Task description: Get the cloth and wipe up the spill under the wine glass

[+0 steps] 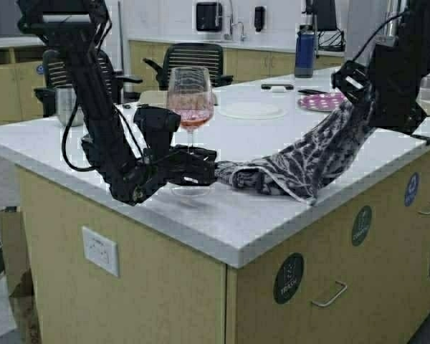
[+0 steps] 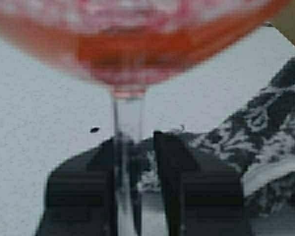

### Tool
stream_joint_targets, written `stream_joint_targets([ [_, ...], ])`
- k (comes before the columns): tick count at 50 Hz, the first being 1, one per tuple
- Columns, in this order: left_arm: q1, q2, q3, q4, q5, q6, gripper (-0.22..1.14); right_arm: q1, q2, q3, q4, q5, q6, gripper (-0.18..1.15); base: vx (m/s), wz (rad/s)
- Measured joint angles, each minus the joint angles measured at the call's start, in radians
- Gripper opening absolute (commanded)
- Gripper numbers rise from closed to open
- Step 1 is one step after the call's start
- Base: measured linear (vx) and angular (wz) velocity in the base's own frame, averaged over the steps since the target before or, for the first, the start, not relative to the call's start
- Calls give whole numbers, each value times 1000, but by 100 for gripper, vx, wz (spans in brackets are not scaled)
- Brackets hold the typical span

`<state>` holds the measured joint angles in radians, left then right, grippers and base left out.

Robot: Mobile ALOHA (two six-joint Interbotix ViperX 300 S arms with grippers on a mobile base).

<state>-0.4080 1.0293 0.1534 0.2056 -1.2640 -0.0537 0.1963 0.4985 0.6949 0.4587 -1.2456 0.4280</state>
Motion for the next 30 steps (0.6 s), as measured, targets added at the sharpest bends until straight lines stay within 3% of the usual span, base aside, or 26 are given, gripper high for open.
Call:
stream_joint_targets([
  [12, -6, 0, 11, 2, -2, 2, 70, 0, 0, 2, -25, 0, -2, 7, 0, 0],
  [30, -9, -34, 129, -34, -52, 12, 70, 0, 0, 2, -66, 0, -2, 7, 0, 0],
])
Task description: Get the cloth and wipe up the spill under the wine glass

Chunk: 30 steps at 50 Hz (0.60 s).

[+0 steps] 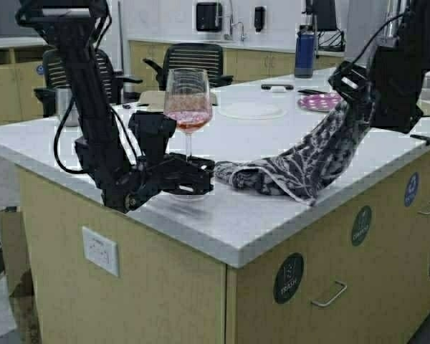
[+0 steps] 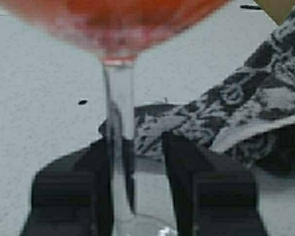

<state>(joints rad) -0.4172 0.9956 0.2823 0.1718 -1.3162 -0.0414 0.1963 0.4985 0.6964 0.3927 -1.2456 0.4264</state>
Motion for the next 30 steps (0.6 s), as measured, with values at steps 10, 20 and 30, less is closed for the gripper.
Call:
stream_joint_targets([
  [10, 12, -26, 83, -32, -66, 6, 70, 0, -2, 3, -17, -2, 2, 7, 0, 0],
  [20, 12, -71, 201, -43, -143, 6, 70, -2, -8, 23, -32, -12, 3, 7, 0, 0],
  [30, 12, -149, 364, -61, -239, 29, 71, -2, -64, 84, -72, -48, -20, 7, 0, 0],
])
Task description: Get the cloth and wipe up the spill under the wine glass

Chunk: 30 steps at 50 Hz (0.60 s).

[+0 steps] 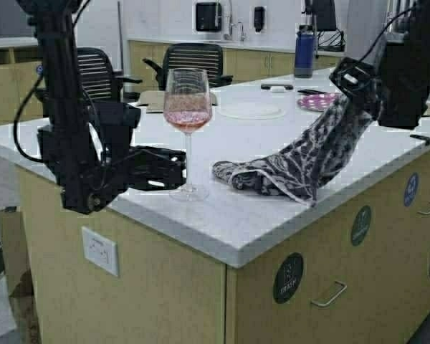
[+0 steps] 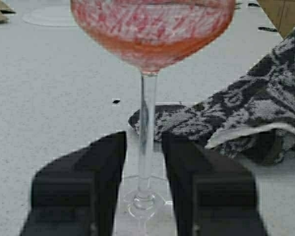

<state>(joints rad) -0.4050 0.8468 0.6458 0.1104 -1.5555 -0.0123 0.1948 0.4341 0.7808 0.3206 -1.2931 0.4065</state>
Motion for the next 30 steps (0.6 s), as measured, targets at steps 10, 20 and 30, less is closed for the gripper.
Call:
stream_joint_targets([
  [10, 0, -121, 153, -5, -29, 31, 70, 2, -114, 61, -46, -3, -107, 7, 0, 0],
  [20, -2, -282, 281, -14, -21, 35, 70, 2, -261, 117, -64, 32, -229, 7, 0, 0],
  [30, -3, -433, 371, -41, 25, 38, 70, 0, -433, 149, -77, 201, -279, 7, 0, 0],
])
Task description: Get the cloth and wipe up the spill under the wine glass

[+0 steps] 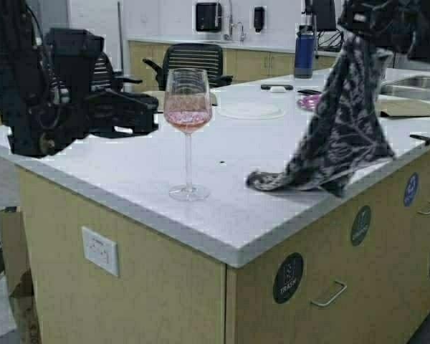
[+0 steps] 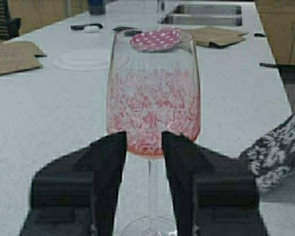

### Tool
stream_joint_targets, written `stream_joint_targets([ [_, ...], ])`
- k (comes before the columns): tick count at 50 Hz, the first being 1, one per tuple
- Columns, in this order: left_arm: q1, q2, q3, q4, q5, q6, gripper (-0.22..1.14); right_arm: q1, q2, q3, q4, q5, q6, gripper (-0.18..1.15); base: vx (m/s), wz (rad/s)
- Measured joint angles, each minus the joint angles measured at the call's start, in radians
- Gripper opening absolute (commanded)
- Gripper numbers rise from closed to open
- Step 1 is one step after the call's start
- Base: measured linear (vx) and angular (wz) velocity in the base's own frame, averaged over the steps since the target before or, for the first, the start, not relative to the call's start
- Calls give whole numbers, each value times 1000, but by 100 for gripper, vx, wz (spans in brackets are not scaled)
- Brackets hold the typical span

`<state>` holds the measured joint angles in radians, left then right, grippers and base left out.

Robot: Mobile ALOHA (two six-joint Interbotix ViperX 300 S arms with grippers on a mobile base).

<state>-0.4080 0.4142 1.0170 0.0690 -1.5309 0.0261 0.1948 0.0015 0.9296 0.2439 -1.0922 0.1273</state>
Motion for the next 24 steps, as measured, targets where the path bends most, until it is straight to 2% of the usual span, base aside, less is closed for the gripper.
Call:
stream_joint_targets([
  [11, -15, -210, 48, -2, 132, 3, 70, -3, -183, -9, -57, 281, 0, 7, 0, 0],
  [24, -15, -525, 2, -35, 535, 2, 70, -2, -337, -118, -130, 568, 0, 7, 0, 0],
])
